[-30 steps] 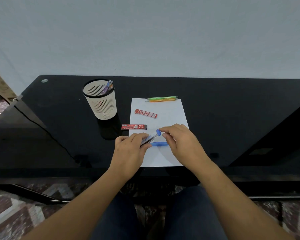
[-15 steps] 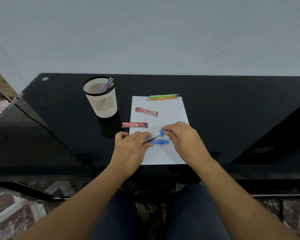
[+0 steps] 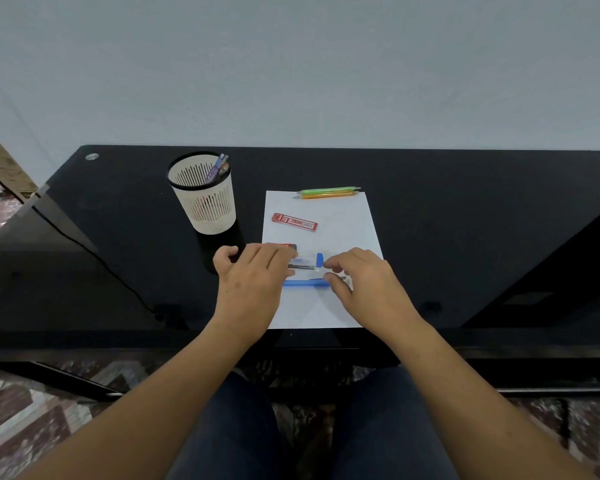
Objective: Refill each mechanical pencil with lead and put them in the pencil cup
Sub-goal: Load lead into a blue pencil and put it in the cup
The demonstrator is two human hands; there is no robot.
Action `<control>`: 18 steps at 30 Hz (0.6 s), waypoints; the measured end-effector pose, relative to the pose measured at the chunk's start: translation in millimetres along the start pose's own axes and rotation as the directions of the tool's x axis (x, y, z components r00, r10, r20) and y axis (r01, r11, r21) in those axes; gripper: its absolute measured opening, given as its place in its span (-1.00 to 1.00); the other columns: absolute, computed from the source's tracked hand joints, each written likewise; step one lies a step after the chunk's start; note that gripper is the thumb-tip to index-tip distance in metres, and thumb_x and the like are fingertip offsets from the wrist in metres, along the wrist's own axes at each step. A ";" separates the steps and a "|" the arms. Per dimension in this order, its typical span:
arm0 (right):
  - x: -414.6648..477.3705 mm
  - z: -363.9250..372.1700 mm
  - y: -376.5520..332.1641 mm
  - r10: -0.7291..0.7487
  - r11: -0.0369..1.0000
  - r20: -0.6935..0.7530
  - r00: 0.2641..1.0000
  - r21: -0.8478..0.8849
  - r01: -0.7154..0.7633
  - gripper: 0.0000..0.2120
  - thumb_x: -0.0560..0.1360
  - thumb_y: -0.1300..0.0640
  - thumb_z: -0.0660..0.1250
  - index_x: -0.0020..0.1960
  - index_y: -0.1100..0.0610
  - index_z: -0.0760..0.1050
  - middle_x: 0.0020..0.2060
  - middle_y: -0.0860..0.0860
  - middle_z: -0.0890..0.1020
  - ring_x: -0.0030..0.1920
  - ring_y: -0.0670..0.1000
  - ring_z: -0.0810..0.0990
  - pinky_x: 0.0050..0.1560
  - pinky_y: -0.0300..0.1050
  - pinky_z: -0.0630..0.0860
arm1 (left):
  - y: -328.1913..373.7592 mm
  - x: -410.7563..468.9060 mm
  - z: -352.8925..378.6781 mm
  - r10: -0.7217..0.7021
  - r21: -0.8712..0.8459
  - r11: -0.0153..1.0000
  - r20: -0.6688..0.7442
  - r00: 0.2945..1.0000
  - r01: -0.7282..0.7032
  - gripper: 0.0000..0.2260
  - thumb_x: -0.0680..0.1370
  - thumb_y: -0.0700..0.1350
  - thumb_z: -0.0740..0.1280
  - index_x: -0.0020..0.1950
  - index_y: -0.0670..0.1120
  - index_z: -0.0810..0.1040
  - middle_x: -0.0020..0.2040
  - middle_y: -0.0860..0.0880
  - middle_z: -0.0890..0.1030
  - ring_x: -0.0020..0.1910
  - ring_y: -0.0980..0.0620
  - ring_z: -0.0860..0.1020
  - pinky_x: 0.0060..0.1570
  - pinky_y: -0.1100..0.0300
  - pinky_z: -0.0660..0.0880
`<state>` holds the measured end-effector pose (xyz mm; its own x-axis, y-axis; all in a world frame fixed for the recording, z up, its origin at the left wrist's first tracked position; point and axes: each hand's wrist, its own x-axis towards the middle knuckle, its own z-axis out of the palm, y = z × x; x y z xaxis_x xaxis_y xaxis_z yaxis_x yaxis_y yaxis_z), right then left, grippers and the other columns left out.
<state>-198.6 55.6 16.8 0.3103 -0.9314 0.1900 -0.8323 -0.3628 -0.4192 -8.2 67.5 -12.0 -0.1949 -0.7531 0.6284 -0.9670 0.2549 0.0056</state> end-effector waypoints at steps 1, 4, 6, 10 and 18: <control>0.2 0.7 -0.6 0.000 1.000 0.015 1.000 -0.005 0.000 -0.74 0.57 0.01 0.27 0.23 -0.01 0.53 0.09 -0.09 0.58 0.09 -0.08 0.48 0.19 -0.10 0.43 | -0.9 0.9 -1.5 0.016 0.015 1.000 -0.014 1.000 -0.016 -0.70 0.39 -0.19 0.53 0.09 -0.04 0.60 -0.01 -0.01 0.63 -0.01 -0.04 0.59 0.13 -0.05 0.18; 2.1 4.6 -2.7 0.006 1.000 0.048 0.999 -0.030 -0.004 -0.74 0.57 -0.02 0.25 0.22 0.01 0.54 0.09 -0.08 0.58 0.08 -0.08 0.47 0.18 -0.09 0.42 | -1.1 3.1 -5.0 0.058 0.039 0.998 -0.029 0.998 -0.057 -0.62 0.31 -0.24 0.58 0.07 -0.06 0.61 -0.01 -0.02 0.64 -0.01 -0.05 0.60 0.12 -0.05 0.18; 2.9 7.5 -2.9 0.007 1.000 0.050 0.999 -0.025 -0.006 -0.75 0.57 -0.02 0.25 0.19 0.02 0.55 0.06 -0.07 0.59 0.05 -0.08 0.46 0.15 -0.09 0.42 | -1.7 2.9 -4.8 0.073 0.044 0.996 -0.029 0.997 -0.072 -0.61 0.30 -0.25 0.59 0.07 -0.05 0.61 -0.01 -0.01 0.64 0.00 -0.05 0.60 0.12 -0.06 0.18; 3.2 8.8 -1.4 0.014 1.000 0.052 0.999 0.015 -0.014 -0.78 0.56 0.00 0.27 0.13 0.04 0.57 0.00 -0.05 0.60 0.01 -0.06 0.46 0.13 -0.05 0.43 | -2.8 2.5 -4.5 0.079 0.034 0.996 -0.007 0.997 -0.079 -0.61 0.31 -0.25 0.58 0.08 -0.04 0.61 0.00 0.01 0.64 0.02 -0.05 0.58 0.13 -0.07 0.18; 5.2 5.7 -1.0 0.025 0.999 0.062 0.998 0.028 -0.026 -0.79 0.57 0.00 0.26 0.11 0.07 0.56 -0.02 -0.04 0.58 -0.02 -0.07 0.43 0.11 -0.07 0.43 | -3.4 -0.3 -1.3 0.100 0.044 0.994 -0.011 0.995 -0.100 -0.32 0.38 -0.25 0.53 0.45 -0.01 0.38 -0.01 0.05 0.61 0.01 0.00 0.55 0.13 -0.08 0.22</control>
<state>-193.5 51.0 13.2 0.3179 -0.9400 0.1240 -0.8268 -0.3388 -0.4489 -4.6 67.7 -11.1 -0.2890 -0.7173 0.6340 -0.9490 0.3019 -0.0911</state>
